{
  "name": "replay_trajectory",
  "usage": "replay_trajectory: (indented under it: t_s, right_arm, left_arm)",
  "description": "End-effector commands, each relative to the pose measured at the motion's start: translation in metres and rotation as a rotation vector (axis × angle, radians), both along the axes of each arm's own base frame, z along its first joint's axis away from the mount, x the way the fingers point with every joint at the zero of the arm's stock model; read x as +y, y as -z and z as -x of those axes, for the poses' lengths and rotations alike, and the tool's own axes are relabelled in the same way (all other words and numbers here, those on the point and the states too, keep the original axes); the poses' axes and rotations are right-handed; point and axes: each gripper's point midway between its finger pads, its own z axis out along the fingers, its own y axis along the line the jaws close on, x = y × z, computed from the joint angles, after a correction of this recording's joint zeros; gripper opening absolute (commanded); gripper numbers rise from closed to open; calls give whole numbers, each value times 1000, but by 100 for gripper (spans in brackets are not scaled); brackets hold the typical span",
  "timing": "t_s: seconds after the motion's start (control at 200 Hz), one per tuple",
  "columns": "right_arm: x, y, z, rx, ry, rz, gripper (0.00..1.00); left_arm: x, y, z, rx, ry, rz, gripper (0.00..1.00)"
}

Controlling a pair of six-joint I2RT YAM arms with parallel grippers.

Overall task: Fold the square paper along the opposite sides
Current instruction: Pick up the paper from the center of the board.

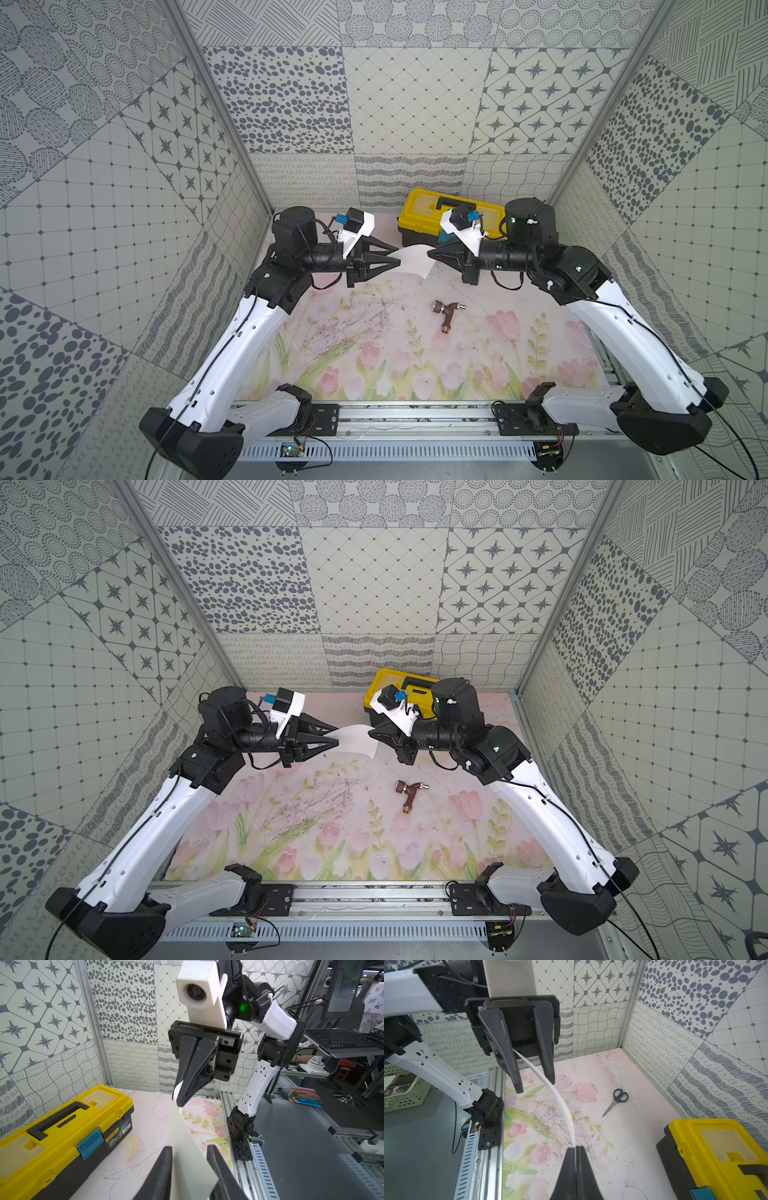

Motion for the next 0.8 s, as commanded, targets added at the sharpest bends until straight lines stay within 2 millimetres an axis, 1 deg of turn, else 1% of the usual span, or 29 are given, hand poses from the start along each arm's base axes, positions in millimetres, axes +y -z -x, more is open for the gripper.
replay_trajectory:
  t_s: [0.0, 0.045, 0.155, 0.335, 0.485, 0.795]
  right_arm:
    - [-4, -23, 8, -49, -16, -47, 0]
    - [-4, -24, 10, -50, -18, -50, 0]
    - [-5, -24, 11, -51, -19, -51, 0]
    - [-6, -25, 13, -52, -21, -53, 0]
    - [-7, -24, 14, -53, -19, -52, 0]
    - [-9, -21, 12, -55, -4, -44, 0]
  left_arm:
    - [-1, 4, -3, -23, -20, -24, 44]
    - [-2, 5, -5, -22, -28, -29, 46]
    - [-2, 8, -8, -21, -44, -36, 46]
    - [-2, 10, -15, -16, -67, -41, 39]
    - [-2, 8, -17, -27, -81, -28, 35]
    - [1, 1, -5, -64, -76, -7, 30]
